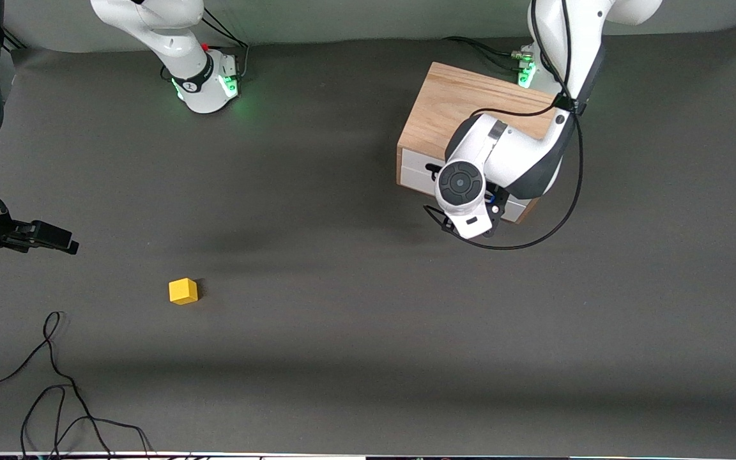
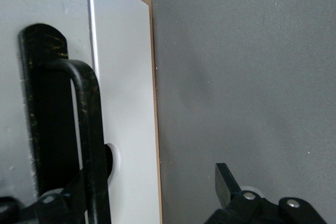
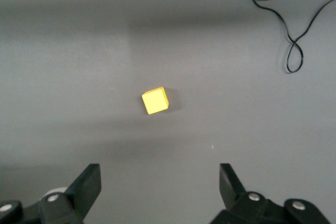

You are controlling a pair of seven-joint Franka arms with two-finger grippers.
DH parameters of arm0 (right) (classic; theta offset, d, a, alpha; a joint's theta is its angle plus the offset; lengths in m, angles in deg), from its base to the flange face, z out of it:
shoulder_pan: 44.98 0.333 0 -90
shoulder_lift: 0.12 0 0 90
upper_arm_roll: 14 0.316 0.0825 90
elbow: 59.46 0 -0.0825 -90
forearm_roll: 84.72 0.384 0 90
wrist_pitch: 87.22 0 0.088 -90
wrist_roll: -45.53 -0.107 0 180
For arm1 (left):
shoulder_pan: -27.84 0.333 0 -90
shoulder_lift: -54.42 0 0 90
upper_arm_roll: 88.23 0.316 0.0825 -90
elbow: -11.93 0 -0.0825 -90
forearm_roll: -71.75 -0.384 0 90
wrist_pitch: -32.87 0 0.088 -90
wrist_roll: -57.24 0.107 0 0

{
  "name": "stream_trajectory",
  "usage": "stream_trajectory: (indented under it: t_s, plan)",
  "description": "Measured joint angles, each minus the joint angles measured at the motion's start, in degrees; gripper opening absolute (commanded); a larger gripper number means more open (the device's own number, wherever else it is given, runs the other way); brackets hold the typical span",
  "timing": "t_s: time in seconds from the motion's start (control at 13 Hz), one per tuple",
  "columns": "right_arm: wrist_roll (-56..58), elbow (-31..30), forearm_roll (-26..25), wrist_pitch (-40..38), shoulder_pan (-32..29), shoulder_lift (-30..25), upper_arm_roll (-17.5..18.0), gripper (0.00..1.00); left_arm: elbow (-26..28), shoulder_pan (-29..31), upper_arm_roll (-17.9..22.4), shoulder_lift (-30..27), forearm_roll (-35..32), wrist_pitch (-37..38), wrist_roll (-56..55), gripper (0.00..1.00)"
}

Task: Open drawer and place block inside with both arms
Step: 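Pull the drawer out of the wooden box with the left gripper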

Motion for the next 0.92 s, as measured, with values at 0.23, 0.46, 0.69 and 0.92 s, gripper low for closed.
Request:
stream_trajectory:
  t_s: [0.23,0.46,0.69,0.92]
  plan:
    - [0.0,0.0,0.0,0.0,-0.1,0.0,0.0,1.0,-0.2,0.0,0.0,0.1,0.0,-0.1,0.4,1.0]
    - [0.0,0.0,0.0,0.0,-1.0,0.0,-0.1,1.0,-1.5,0.1,0.1,0.8,0.0,-0.3,0.4,1.0]
    - [0.0,0.0,0.0,0.0,-2.0,0.0,-0.1,1.0,-4.8,0.3,0.5,3.0,0.1,-0.3,0.4,1.0]
    - [0.0,0.1,0.0,0.0,-2.1,0.0,-0.1,1.0,-8.4,1.1,0.5,5.1,0.2,-0.3,0.4,1.0]
